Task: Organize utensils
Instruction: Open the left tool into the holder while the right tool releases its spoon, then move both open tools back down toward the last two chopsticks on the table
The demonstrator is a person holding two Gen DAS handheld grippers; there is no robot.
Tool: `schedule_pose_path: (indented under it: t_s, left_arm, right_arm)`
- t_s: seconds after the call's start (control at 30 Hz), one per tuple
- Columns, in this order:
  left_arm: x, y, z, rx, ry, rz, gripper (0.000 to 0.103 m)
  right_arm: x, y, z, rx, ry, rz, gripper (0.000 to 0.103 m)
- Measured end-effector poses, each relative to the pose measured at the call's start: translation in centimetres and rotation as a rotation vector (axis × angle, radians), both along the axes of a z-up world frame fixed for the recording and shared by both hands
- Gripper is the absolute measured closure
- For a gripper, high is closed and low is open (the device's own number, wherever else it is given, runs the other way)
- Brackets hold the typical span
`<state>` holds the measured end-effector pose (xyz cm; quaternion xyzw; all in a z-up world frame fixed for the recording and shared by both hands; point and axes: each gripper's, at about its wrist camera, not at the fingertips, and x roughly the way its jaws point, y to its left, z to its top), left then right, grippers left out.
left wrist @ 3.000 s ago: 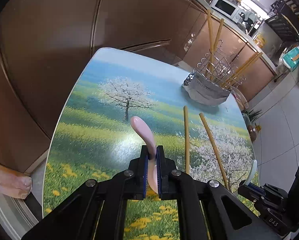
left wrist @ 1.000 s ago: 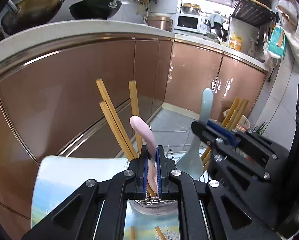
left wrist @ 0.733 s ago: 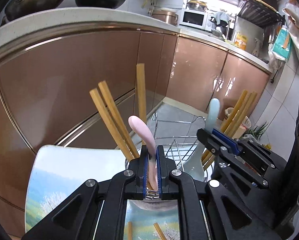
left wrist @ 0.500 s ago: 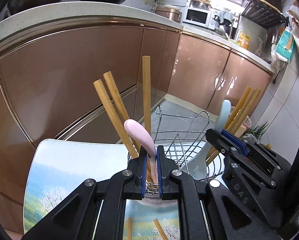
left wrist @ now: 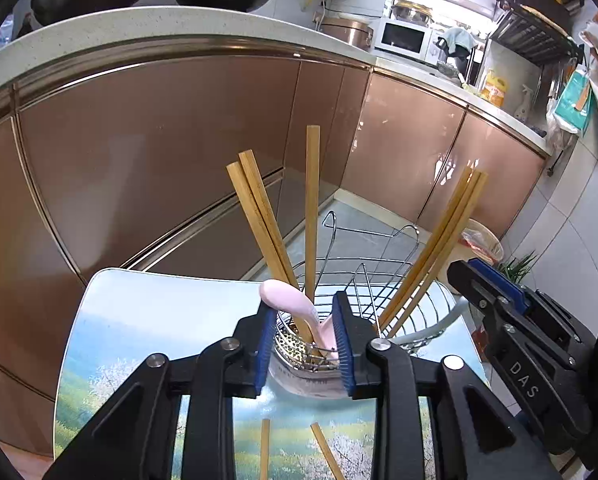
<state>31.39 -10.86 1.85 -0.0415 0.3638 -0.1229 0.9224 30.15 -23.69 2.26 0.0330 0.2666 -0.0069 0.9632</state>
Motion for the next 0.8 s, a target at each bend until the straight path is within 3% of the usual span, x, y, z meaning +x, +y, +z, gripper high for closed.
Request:
schedule_pose_path:
  t_s: [0.43, 0.8]
  left_arm:
    - [-6.1, 3.2, 3.4, -0.022, -0.070, 0.034, 0.058]
    - [-12.5, 5.9, 3.8, -0.020, -0.080, 0.064, 0.051]
  right_arm:
    - [-7.0, -0.5, 4.2, 0.017, -0.055, -0.040, 0.082]
    - [-14.5, -0.5, 5.9, 0.062, -0.073, -0.077, 0.076]
